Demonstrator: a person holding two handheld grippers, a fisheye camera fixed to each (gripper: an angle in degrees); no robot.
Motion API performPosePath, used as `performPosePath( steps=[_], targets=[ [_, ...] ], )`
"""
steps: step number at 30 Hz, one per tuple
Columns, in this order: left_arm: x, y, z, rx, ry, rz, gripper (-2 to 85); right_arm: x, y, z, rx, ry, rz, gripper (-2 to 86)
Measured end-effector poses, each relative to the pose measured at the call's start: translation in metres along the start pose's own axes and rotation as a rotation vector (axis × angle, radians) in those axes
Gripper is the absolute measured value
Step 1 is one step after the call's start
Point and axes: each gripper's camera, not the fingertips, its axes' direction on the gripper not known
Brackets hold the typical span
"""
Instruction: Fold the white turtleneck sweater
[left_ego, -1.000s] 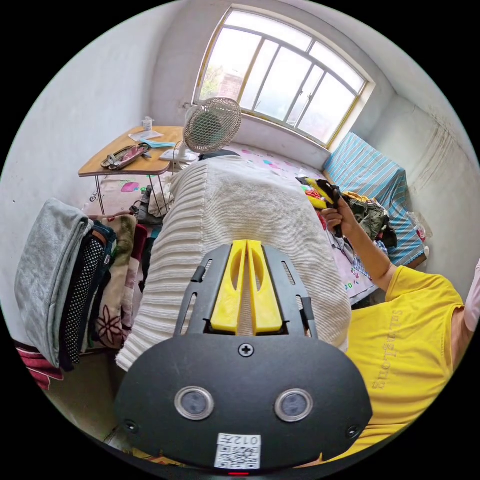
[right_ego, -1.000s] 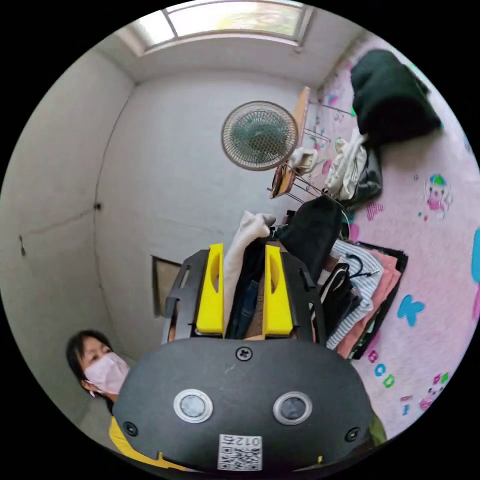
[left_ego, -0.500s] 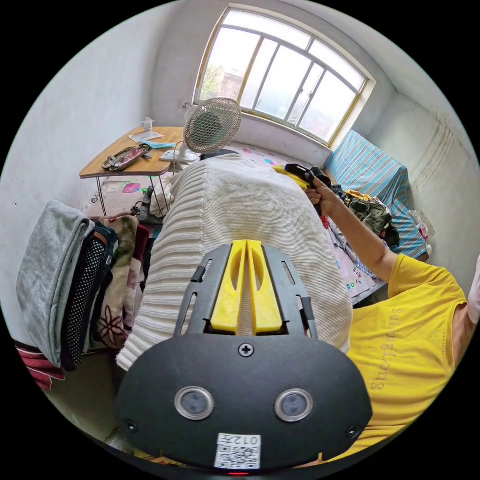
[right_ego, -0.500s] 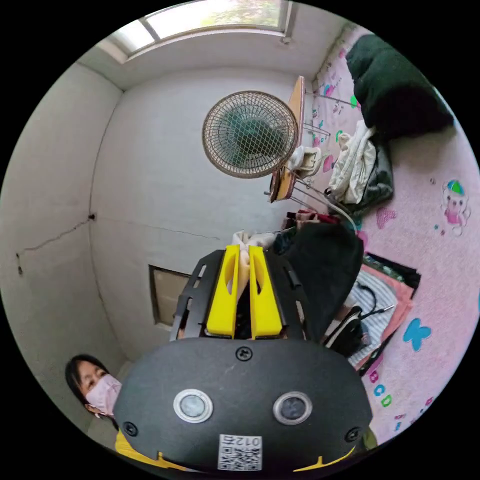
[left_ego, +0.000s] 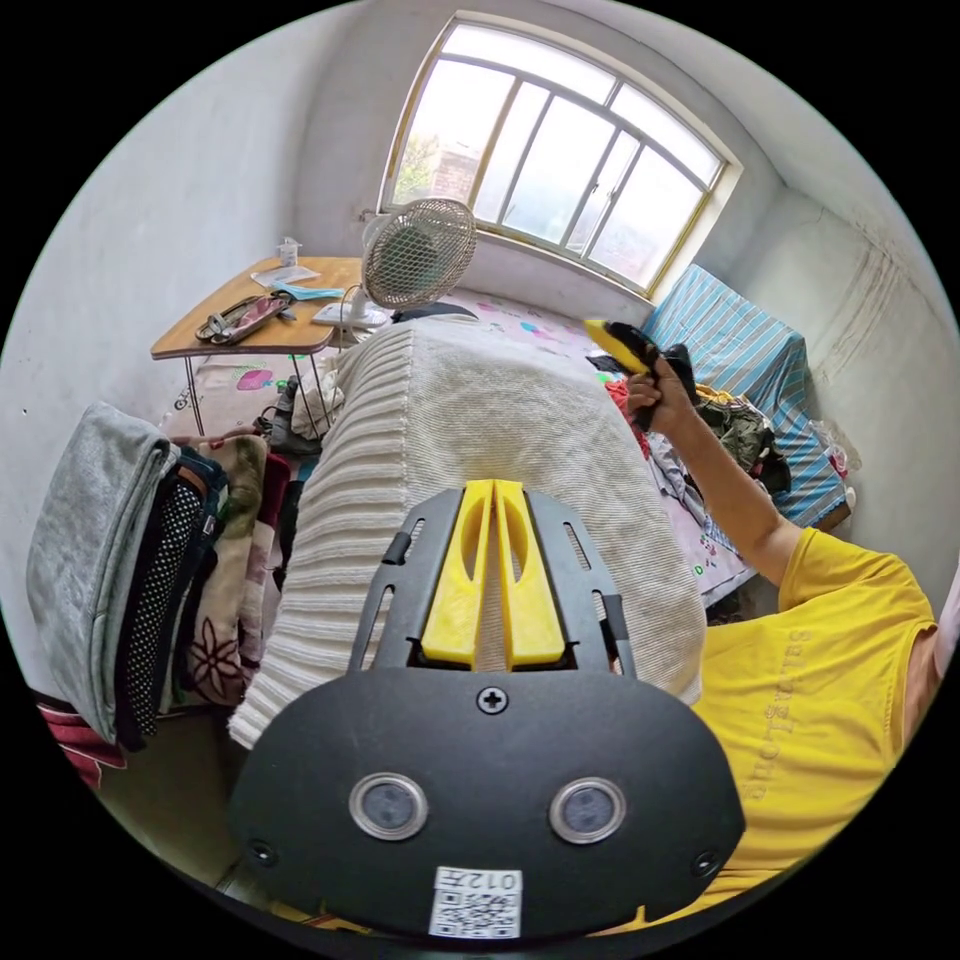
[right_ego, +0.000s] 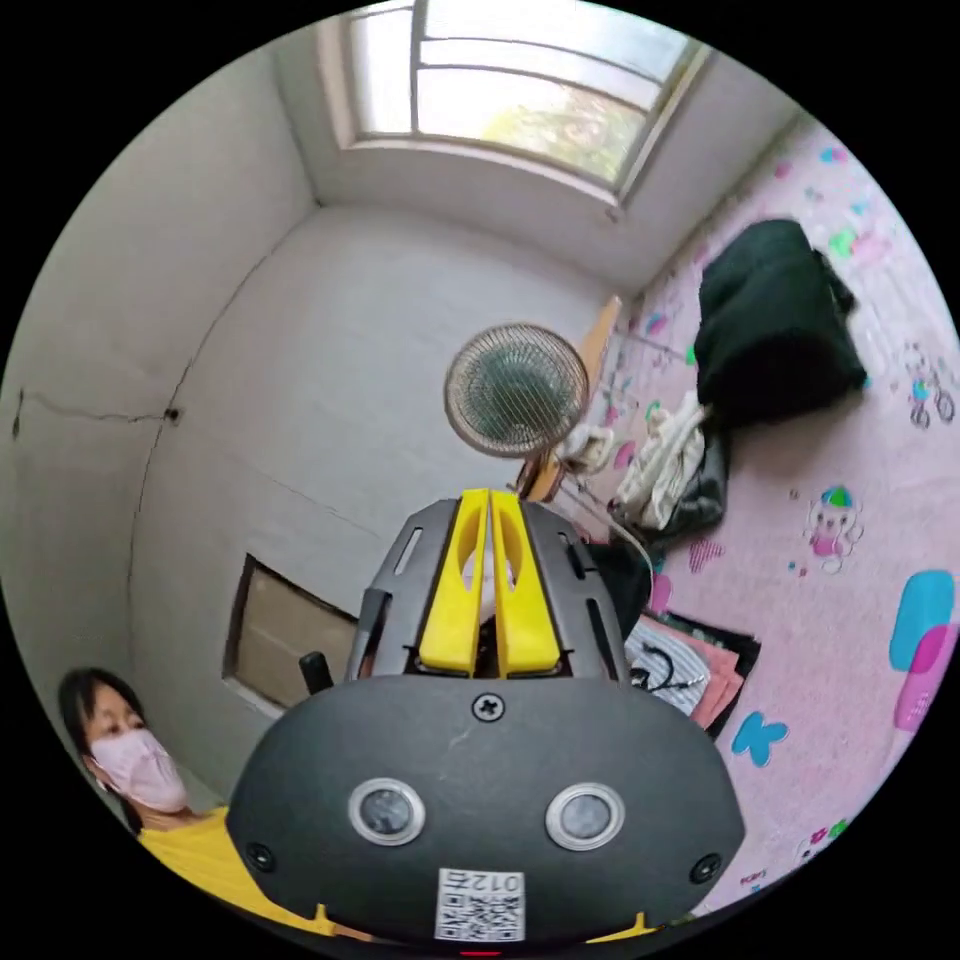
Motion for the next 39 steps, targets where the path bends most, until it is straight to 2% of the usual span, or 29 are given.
performPosePath(
  steps=[2,6,8,10,12,15,20,22,24,26,30,33,36,39],
  targets=[
    [-0.002,0.001,-0.001,0.001,0.012,-0.004,0.4,-0.059,0.016,0.011,-0.059,0.0,-0.209,1.0],
    [0.0,0.004,-0.012,0.035,0.05,0.009,0.3,-0.178,0.088,0.076,-0.416,0.058,-0.59,0.6],
    [0.006,0.009,-0.029,0.093,0.057,0.031,0.3,-0.211,0.126,0.099,-0.554,0.134,-0.727,0.3],
    [0.016,0.014,-0.048,0.142,0.052,0.07,0.3,-0.233,0.171,0.121,-0.642,0.362,-0.871,0.1],
    [0.037,0.019,-0.064,0.149,0.043,0.165,0.4,-0.234,0.194,0.134,-0.676,0.568,-0.907,0.0],
    [0.064,0.023,-0.059,0.067,0.07,0.287,0.4,-0.252,0.216,0.125,-0.636,0.574,-0.885,0.0],
    [0.107,0.03,-0.035,-0.041,0.268,0.465,0.4,-0.313,0.27,0.08,-0.564,0.39,-0.888,0.0],
    [0.127,0.032,-0.019,-0.12,0.278,0.554,0.4,-0.334,0.305,0.067,-0.6,0.346,-0.915,0.0],
    [0.148,0.038,0.0,-0.213,0.245,0.651,0.4,-0.339,0.327,0.067,-0.684,0.429,-0.931,-0.1],
    [0.159,0.041,0.005,-0.229,0.235,0.68,0.4,-0.341,0.339,0.063,-0.705,0.517,-0.92,-0.1],
    [0.171,0.039,-0.012,-0.13,0.244,0.651,0.3,-0.369,0.342,0.024,-0.566,0.372,-0.867,-0.1],
    [0.175,0.036,0.005,-0.16,0.08,0.583,0.3,-0.369,0.351,0.016,-0.602,0.38,-0.856,-0.1],
    [0.177,0.036,0.024,-0.202,0.008,0.482,0.3,-0.375,0.354,-0.003,-0.6,0.356,-0.804,0.0],
    [0.194,0.043,0.006,-0.064,-0.07,0.373,0.3,-0.396,0.352,-0.053,-0.497,0.31,-0.81,0.0]
  ],
)
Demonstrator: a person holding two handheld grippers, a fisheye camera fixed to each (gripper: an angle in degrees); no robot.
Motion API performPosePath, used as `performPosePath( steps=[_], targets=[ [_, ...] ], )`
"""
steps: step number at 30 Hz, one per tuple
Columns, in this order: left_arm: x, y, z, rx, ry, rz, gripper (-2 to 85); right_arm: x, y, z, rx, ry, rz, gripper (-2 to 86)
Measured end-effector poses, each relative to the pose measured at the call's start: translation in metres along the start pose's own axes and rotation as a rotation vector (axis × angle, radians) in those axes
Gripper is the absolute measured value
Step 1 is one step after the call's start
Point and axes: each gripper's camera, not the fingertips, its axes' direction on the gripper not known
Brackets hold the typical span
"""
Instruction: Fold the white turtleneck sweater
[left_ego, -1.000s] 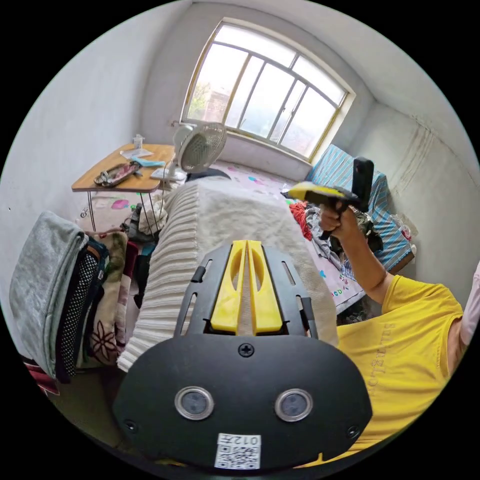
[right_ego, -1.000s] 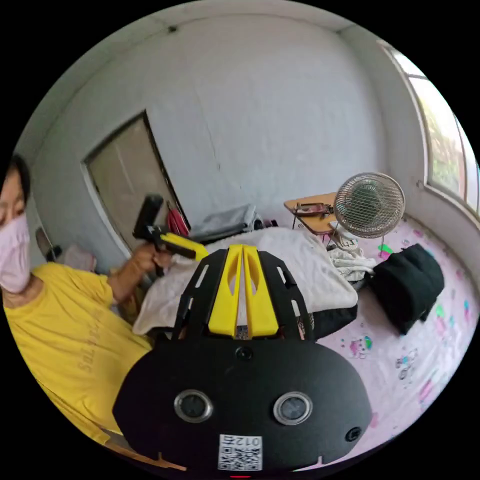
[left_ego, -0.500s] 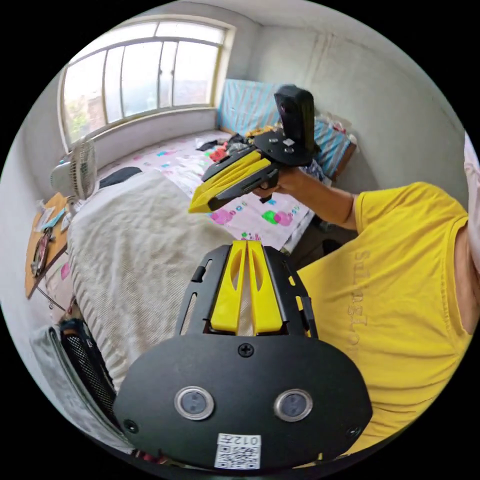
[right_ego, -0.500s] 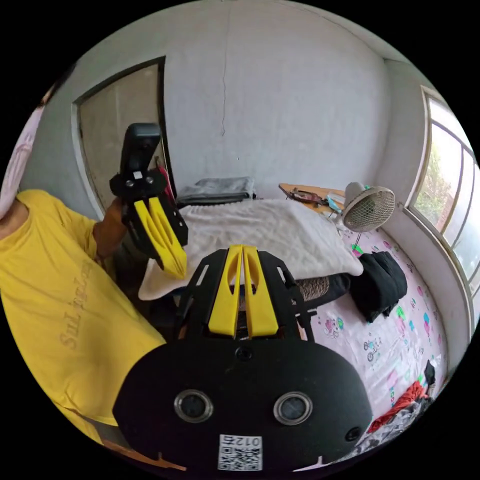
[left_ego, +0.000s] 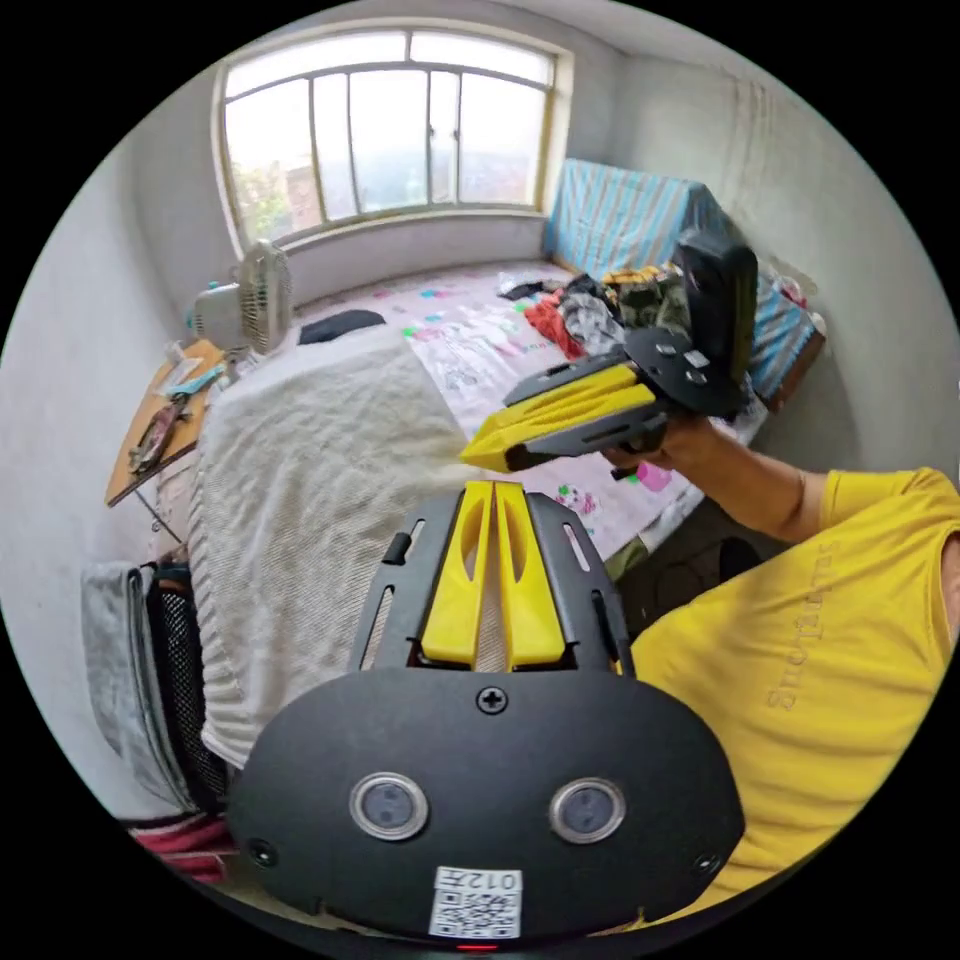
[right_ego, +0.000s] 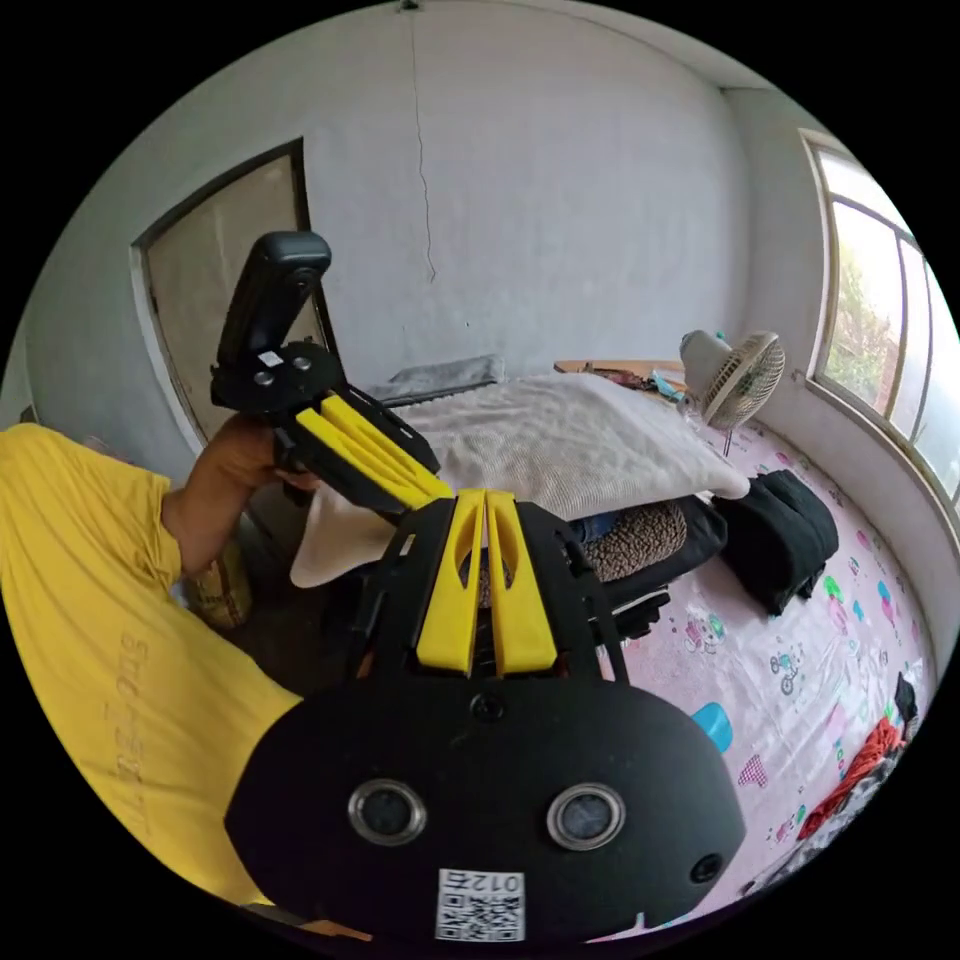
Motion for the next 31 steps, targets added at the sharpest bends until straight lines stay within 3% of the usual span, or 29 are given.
performPosePath(
  steps=[4,7,12,17,20,22,24,26,31],
  targets=[
    [0.016,0.006,0.004,0.007,-0.383,-0.204,0.3,0.006,0.04,-0.088,0.104,-0.088,0.109,0.0],
    [0.022,0.012,0.015,0.004,-0.404,-0.371,0.3,0.009,0.085,-0.165,0.189,-0.16,0.129,0.0],
    [0.094,0.007,-0.006,0.471,-0.062,-0.376,0.4,0.031,0.144,-0.269,0.191,-0.053,0.21,0.4],
    [0.174,-0.049,0.052,0.562,-0.013,-0.178,0.7,0.051,0.185,-0.359,0.172,0.165,0.222,0.8],
    [0.218,-0.097,0.126,0.551,0.121,-0.006,1.0,0.065,0.221,-0.408,0.146,0.415,0.262,1.3],
    [0.239,-0.128,0.18,0.529,0.329,0.018,1.0,0.088,0.259,-0.448,0.135,0.509,0.361,2.4],
    [0.273,-0.168,0.252,0.456,0.663,0.04,0.7,0.111,0.288,-0.48,0.094,0.518,0.464,2.7],
    [0.306,-0.195,0.301,0.4,0.837,0.043,0.6,0.13,0.316,-0.513,0.06,0.568,0.549,2.6],
    [0.406,-0.265,0.395,0.174,0.959,0.098,0.5,0.192,0.403,-0.629,-0.028,0.808,0.726,3.7]
  ],
)
